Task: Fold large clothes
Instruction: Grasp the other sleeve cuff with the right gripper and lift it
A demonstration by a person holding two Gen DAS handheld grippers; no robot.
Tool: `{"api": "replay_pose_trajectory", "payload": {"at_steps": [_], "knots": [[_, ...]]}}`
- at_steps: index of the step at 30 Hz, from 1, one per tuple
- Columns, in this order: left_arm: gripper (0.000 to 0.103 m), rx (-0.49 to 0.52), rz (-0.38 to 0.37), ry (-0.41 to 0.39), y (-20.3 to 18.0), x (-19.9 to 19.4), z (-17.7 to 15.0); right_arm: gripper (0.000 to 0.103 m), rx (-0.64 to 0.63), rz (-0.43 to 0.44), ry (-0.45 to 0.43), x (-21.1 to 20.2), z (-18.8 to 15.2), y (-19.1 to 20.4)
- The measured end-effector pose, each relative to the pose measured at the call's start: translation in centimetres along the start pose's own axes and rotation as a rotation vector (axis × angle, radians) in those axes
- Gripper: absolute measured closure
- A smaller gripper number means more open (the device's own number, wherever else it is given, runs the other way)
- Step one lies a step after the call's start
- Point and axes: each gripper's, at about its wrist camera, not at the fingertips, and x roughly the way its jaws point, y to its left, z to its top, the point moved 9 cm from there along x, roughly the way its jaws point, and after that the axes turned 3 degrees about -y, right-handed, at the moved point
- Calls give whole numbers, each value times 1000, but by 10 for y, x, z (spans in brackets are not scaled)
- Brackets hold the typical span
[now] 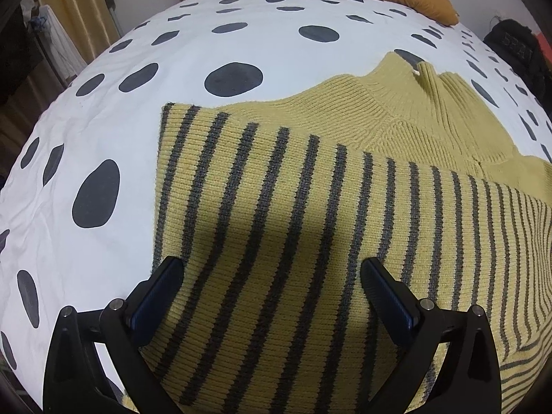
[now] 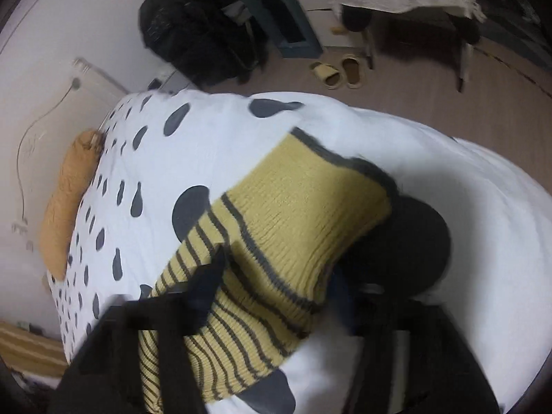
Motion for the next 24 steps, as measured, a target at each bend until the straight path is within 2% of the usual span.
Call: {"api": "replay_pose_trajectory", "payload": {"at_steps": [1, 3, 7, 10, 12, 14, 17, 21, 24], "knots": [[0, -1, 2, -1, 0, 0, 0, 83, -17, 4, 1, 3, 1, 5], [0, -1, 3, -2, 0, 0, 0, 86, -14, 64, -13, -4, 3, 16], [0, -11, 2, -6, 1, 0, 0, 88, -37, 265, -38, -42, -4, 64], [0, -11, 5, -18, 1, -3, -1, 88, -76, 427, 2, -79, -36, 123], [0, -9, -6, -15, 1, -7, -2, 88, -104, 543, 50, -99, -72, 171], [1, -19, -38, -6, 3, -15, -4, 88, -119, 649, 128, -111, -120, 220], [1, -40, -112, -12, 9, -30, -7, 88, -168, 785, 279, -120, -215, 300], [1, -100, -175, 0, 32, -43, -15, 88, -261, 862, 468, -116, -345, 383], [1, -171, -239, 26, 57, -47, -24, 88, -310, 863, 588, -98, -436, 422]]}}
